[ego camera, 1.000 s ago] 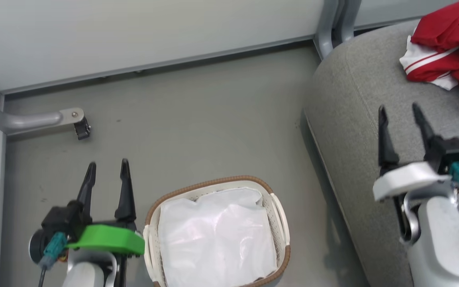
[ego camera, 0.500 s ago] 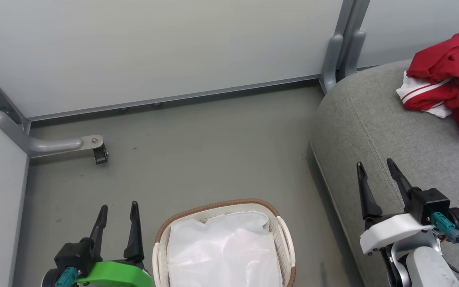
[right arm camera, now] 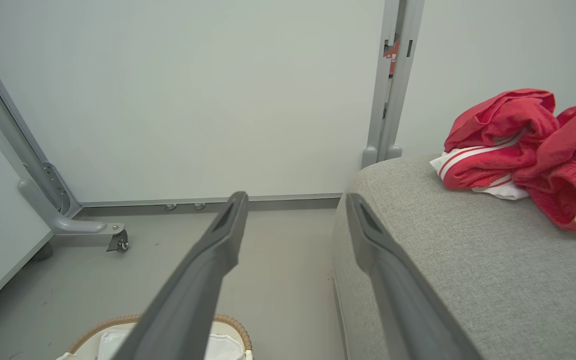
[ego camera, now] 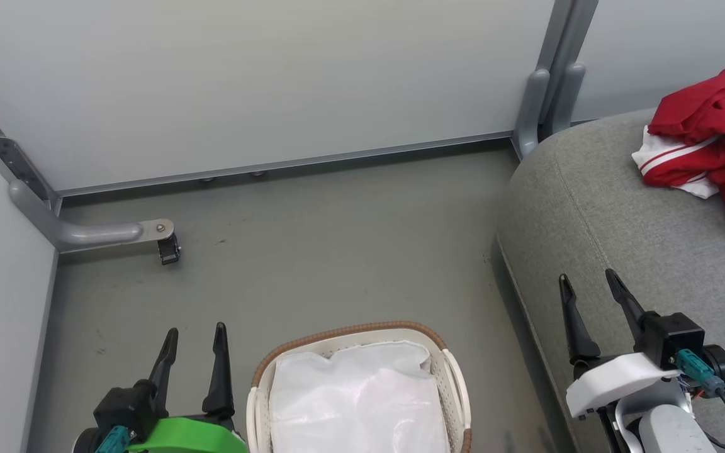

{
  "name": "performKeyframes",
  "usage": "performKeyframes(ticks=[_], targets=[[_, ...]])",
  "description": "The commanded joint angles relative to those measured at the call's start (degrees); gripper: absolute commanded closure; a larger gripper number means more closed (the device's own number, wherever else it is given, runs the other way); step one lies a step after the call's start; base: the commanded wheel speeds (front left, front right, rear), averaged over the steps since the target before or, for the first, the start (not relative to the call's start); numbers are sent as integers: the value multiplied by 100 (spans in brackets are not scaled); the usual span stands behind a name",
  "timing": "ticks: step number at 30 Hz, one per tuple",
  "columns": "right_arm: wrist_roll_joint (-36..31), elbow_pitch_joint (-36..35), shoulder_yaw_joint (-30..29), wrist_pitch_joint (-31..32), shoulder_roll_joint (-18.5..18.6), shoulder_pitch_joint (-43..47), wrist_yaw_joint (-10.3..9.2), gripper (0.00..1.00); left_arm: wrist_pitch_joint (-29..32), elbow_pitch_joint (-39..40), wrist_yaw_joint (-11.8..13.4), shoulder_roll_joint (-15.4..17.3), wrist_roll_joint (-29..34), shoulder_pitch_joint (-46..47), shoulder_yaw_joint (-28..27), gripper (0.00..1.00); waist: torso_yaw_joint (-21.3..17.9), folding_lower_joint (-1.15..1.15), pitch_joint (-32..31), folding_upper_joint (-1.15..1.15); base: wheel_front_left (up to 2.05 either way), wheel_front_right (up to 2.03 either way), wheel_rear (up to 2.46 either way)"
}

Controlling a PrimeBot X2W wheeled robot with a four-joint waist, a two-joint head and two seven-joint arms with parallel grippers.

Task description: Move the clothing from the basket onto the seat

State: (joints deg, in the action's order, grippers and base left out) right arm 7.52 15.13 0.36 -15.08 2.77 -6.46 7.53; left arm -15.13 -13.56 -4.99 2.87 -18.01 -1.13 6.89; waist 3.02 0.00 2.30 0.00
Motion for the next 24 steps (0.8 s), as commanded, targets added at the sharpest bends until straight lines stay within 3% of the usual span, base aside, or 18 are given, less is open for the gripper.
performKeyframes(ticks=[1, 11, 12, 17, 24], targets=[[13, 17, -1, -13, 22, 88, -8, 0, -3, 16, 25, 4, 26, -90, -16, 0, 6, 0, -4, 0, 0, 0, 0], [52, -31, -39, -14, 22, 65, -8, 0, -4, 95, 12, 4, 15, -98, -43, 0, 44, 0, 38, 0, 0, 0, 0], [25, -10, -24, 0, 0, 8, 0, 100, 1, 73, 3, 0, 16, -30, -30, 100, 43, 0, 38, 0, 0, 0, 0], [59, 208, -15, 35, -46, 90, 1, 100, 8, -142, 1, -6, -16, -48, 1, 100, 43, 0, 38, 0, 0, 0, 0], [876, 191, -97, 258, -40, 65, 1, 100, 184, -122, -21, 25, -774, 22, -90, 100, 23, 0, 24, 0, 0, 0, 0]])
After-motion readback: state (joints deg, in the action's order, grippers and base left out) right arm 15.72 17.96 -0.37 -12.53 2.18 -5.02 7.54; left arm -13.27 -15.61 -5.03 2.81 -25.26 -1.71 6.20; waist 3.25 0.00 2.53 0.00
